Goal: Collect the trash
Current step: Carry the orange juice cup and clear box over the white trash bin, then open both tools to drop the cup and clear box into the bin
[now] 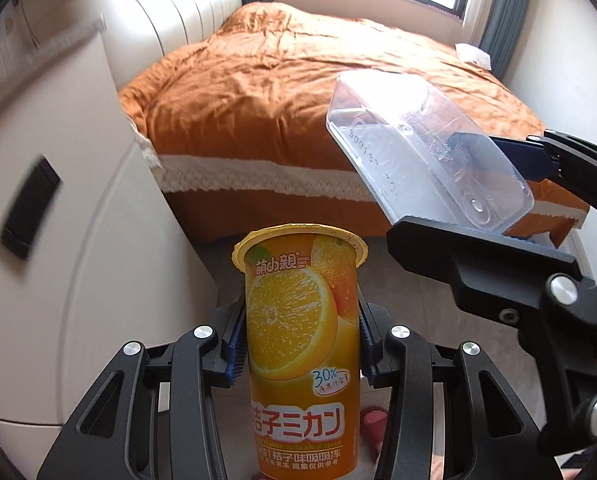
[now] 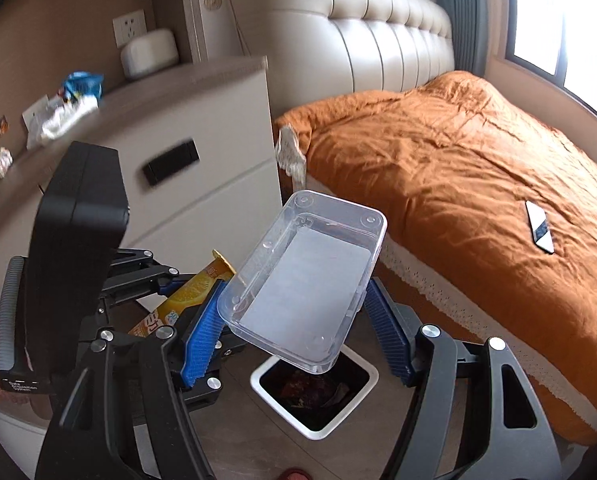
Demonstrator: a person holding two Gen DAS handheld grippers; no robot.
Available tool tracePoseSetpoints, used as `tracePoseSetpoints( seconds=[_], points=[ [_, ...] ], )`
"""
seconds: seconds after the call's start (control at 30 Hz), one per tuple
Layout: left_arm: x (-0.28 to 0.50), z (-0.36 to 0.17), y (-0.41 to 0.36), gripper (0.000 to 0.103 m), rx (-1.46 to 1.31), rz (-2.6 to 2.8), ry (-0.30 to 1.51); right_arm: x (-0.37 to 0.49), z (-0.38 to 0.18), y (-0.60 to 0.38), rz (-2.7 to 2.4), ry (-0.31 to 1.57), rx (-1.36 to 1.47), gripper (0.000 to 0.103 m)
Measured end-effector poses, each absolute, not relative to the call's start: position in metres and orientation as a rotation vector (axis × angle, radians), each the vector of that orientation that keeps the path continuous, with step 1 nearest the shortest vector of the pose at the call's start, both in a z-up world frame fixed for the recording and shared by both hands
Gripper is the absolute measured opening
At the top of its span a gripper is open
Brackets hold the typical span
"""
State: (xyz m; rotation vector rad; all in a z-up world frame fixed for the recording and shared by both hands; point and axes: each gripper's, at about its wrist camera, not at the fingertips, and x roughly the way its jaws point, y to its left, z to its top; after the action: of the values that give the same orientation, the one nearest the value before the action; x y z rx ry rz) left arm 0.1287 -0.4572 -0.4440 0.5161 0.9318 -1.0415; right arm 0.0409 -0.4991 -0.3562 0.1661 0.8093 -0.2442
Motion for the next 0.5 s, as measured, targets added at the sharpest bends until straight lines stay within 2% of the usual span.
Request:
tracePoseSetpoints(
  seconds=[0.5],
  points=[
    [0.143,-0.631,-0.489,0.045,0.506,-1.037,1.007,0.055,-0.536,-0.526,-0.166,0.946,0.183,0.070]
  ],
)
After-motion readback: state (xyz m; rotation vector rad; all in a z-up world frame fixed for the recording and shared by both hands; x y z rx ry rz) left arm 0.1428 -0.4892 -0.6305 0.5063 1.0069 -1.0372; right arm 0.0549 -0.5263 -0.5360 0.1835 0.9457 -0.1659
